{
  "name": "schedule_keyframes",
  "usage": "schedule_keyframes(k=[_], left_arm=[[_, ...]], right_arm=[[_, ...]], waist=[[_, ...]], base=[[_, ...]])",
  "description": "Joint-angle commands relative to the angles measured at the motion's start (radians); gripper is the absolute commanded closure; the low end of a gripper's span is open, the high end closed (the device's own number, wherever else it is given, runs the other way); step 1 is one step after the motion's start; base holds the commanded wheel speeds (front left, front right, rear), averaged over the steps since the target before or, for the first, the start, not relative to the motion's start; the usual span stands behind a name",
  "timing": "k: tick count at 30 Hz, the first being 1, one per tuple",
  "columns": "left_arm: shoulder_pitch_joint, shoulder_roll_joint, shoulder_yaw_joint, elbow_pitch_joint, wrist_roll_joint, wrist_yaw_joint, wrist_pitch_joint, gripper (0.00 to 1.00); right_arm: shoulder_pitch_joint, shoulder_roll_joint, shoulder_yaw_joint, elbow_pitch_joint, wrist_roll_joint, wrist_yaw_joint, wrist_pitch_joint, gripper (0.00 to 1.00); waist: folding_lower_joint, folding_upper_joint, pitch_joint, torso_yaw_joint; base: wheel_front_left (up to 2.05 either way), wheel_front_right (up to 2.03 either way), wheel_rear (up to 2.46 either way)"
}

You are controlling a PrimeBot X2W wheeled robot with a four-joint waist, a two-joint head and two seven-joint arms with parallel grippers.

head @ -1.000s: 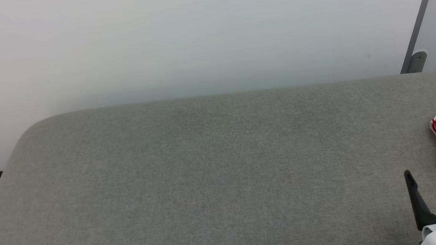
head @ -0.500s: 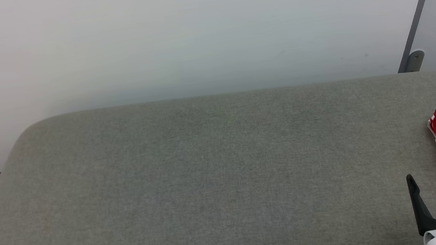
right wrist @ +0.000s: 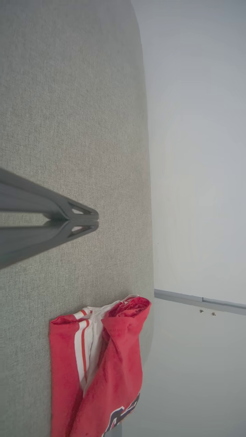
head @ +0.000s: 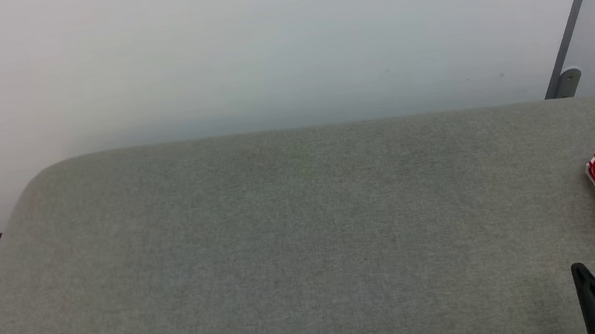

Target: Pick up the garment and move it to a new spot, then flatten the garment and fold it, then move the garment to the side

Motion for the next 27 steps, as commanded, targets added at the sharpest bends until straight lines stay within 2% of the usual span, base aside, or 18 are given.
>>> schedule_keyframes(k=[1, 27], left_arm=[[-0.031, 0.005, 0.012, -0.014, -0.042, 0.000, 0.008, 1.00], [-0.111, -0.083, 0.032, -0.009, -0.380, -0.001, 0.117, 1.00]], right_arm=[[-0.031, -0.002, -0.007, -0.018, 0.057, 0.000, 0.011, 1.00], [-0.062, 0.022, -0.011, -0.046, 0.514, 0.000, 0.111, 1.00]], waist=[[0.0000, -0.0001, 0.001, 0.000], [0.0000, -0.0001, 0.021, -0.003]], base=[[0.00, 0.00, 0.00], [0.00, 0.00, 0.00]])
